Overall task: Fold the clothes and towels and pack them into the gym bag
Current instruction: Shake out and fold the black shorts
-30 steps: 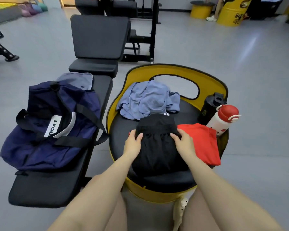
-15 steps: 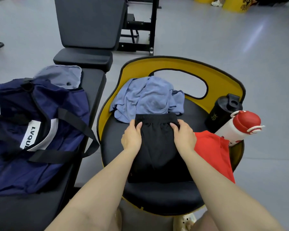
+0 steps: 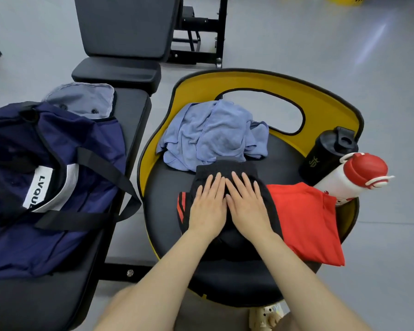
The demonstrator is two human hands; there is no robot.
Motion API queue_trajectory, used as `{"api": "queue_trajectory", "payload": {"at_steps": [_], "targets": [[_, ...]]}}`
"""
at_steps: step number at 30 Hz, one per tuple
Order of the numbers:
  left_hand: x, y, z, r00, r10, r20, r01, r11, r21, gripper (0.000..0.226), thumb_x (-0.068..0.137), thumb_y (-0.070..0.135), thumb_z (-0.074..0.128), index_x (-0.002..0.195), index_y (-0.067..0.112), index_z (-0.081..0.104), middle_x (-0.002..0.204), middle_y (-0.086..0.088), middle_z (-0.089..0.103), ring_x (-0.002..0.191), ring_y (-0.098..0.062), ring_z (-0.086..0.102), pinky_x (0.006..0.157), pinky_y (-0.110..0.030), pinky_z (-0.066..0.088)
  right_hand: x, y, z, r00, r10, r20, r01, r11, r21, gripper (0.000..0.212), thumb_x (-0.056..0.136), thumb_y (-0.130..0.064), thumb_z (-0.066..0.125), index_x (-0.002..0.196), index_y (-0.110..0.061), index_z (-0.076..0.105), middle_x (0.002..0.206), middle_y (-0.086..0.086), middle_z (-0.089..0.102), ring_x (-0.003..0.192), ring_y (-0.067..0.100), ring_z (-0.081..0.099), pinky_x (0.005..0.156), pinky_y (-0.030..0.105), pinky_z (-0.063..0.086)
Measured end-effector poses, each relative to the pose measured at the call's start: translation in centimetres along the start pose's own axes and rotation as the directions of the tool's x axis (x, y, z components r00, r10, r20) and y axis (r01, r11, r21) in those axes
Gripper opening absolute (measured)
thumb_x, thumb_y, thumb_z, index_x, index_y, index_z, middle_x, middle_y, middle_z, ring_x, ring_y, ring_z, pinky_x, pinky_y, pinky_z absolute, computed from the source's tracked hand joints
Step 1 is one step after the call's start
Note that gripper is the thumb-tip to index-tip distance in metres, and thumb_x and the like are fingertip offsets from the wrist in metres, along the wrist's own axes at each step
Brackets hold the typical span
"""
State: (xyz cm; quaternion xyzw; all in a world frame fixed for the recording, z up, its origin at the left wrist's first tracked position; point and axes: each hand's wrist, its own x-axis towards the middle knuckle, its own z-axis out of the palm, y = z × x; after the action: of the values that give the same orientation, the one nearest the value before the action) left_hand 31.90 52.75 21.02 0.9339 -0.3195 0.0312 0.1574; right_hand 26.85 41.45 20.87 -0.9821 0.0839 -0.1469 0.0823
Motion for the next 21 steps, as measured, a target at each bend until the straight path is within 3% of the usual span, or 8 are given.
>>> {"api": "queue_trajectory", "payload": {"at_steps": [4, 14, 21], "targets": [[-1.5, -1.4, 1.4, 0.995, 0.024, 0.099, -0.032, 0.996, 0.080, 0.054, 0.095, 0.037, 0.026, 0.137, 0.011, 0.049, 0.143, -0.003, 0.048, 0.131, -0.019, 0.046, 0.102, -0.039, 0.042, -1.4, 1.4, 1.3, 0.992, 0.032, 0.125, -0.021, 0.996, -0.083, 0.051, 0.096, -0.038, 0.030, 0.138, -0.017, 0.050, 0.146, 0.005, 0.045, 0.135, 0.030, 0.042, 0.106, 0.049, 0.035], [-3.0, -3.2, 2.8, 0.987, 0.043, 0.153, -0.065, 0.987, 0.144, 0.052, 0.098, 0.036, 0.023, 0.142, 0.014, 0.041, 0.148, 0.001, 0.040, 0.136, -0.016, 0.039, 0.110, -0.040, 0.025, -1.9, 1.9, 2.8, 0.977, 0.066, 0.202, -0.050, 0.995, -0.081, 0.052, 0.098, -0.041, 0.026, 0.143, -0.021, 0.042, 0.151, 0.001, 0.037, 0.139, 0.027, 0.036, 0.110, 0.047, 0.030], [-3.6, -1.7, 1.5, 0.996, 0.021, 0.081, -0.034, 0.987, 0.156, 0.053, 0.094, 0.033, 0.027, 0.136, 0.009, 0.049, 0.142, -0.006, 0.049, 0.132, -0.020, 0.046, 0.108, -0.041, 0.030, -2.0, 1.0, 1.1, 0.980, 0.068, 0.188, -0.061, 0.997, -0.045, 0.056, 0.098, -0.043, 0.021, 0.146, -0.019, 0.037, 0.154, 0.004, 0.032, 0.143, 0.027, 0.027, 0.115, 0.046, 0.022]]}}
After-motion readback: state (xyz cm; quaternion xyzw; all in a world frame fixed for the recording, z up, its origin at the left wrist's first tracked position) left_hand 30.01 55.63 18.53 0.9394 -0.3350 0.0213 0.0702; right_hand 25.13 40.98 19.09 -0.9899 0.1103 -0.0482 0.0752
